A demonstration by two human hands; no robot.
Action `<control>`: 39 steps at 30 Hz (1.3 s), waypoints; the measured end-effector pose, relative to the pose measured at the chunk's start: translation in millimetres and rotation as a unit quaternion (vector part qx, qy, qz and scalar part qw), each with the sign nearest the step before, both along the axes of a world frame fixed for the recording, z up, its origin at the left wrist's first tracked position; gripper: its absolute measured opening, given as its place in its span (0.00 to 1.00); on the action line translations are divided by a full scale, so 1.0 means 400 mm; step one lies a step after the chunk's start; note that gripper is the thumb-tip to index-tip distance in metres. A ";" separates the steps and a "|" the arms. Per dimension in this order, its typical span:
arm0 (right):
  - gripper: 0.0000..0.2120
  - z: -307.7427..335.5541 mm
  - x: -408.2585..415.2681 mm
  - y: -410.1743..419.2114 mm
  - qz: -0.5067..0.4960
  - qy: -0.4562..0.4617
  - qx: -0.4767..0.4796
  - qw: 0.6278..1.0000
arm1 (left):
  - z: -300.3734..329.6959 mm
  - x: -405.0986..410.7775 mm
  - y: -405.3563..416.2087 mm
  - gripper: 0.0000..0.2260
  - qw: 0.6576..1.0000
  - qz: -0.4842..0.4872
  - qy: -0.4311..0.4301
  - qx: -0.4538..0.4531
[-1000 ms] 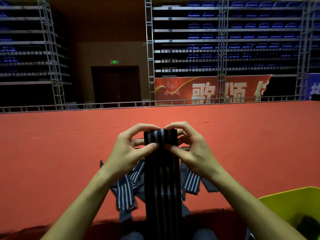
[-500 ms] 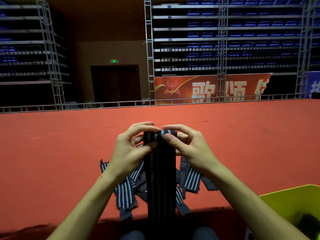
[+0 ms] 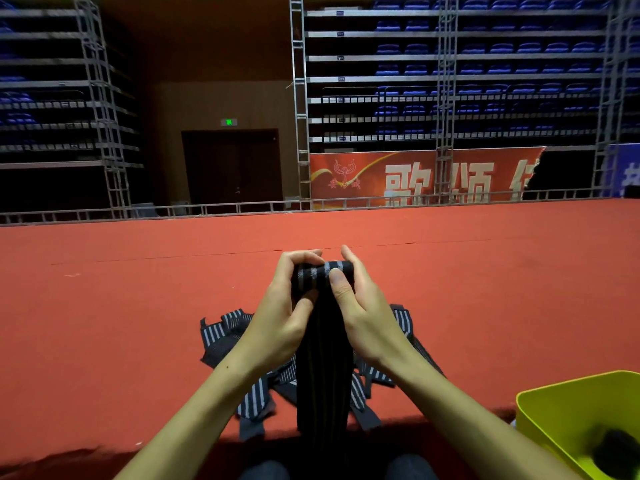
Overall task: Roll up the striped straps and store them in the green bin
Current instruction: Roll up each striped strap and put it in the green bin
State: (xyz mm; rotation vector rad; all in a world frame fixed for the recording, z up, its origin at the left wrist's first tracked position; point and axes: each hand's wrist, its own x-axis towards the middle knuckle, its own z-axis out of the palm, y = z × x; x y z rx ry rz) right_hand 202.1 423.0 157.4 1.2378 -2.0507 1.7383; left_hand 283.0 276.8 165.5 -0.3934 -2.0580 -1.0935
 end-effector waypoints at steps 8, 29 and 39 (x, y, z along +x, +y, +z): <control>0.09 0.010 -0.033 0.041 0.042 0.020 -0.064 0.997 | 0.001 0.002 -0.021 0.19 0.999 -0.023 -0.013 0.023; 0.34 0.009 -0.055 0.084 0.131 -0.065 -0.001 0.989 | 0.038 0.040 -0.031 0.15 0.976 -0.061 -0.048 0.204; 0.25 0.016 -0.036 0.069 0.017 0.040 -0.005 0.999 | 0.015 0.013 -0.029 0.15 0.993 -0.062 -0.009 0.099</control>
